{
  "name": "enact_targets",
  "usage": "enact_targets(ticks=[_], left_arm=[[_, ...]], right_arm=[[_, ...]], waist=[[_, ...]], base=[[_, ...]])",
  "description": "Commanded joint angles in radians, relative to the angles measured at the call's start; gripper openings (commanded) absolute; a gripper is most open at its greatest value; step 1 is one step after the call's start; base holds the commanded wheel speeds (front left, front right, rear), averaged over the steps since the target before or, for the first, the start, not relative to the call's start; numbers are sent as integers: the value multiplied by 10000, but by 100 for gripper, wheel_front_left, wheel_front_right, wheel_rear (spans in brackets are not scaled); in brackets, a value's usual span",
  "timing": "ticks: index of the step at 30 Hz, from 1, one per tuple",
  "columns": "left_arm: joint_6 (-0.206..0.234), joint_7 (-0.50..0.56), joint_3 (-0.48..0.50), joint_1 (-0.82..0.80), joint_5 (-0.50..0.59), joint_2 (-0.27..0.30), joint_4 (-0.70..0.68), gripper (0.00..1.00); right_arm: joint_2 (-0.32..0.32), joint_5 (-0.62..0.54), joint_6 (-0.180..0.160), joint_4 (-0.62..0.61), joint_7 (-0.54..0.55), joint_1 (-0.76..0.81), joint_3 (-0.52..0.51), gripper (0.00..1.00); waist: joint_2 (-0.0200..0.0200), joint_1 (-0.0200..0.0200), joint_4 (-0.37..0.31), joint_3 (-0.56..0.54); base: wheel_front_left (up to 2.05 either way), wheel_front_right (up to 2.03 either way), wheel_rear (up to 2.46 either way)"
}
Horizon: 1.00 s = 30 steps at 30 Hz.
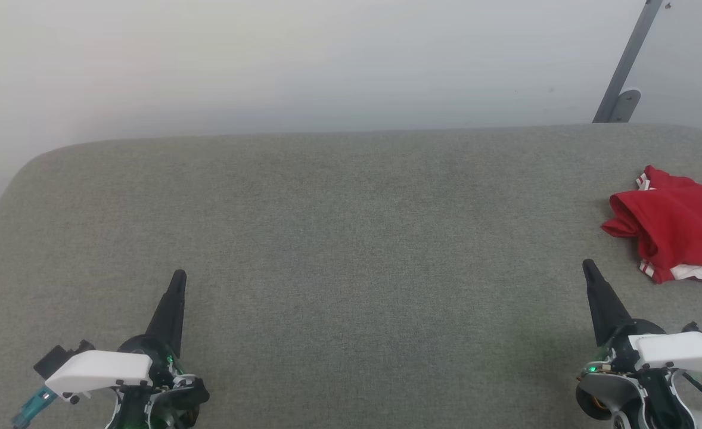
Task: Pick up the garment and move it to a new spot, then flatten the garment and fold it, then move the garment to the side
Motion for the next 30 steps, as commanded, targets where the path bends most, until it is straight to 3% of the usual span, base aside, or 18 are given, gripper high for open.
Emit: enact_targets(ticks=[1,30], left_arm=[[-28,31,-5,-114,-35,-29,-31,0],[-29,30,-5,-114,-36,-29,-31,0]], right_arm=[[39,39,4,-27,31,-47,-12,0],[39,40,4,-25,29,-46,-12,0]], waist=[[-1,0,0,0],[-1,0,0,0]], base=[[0,0,0],[0,0,0]])
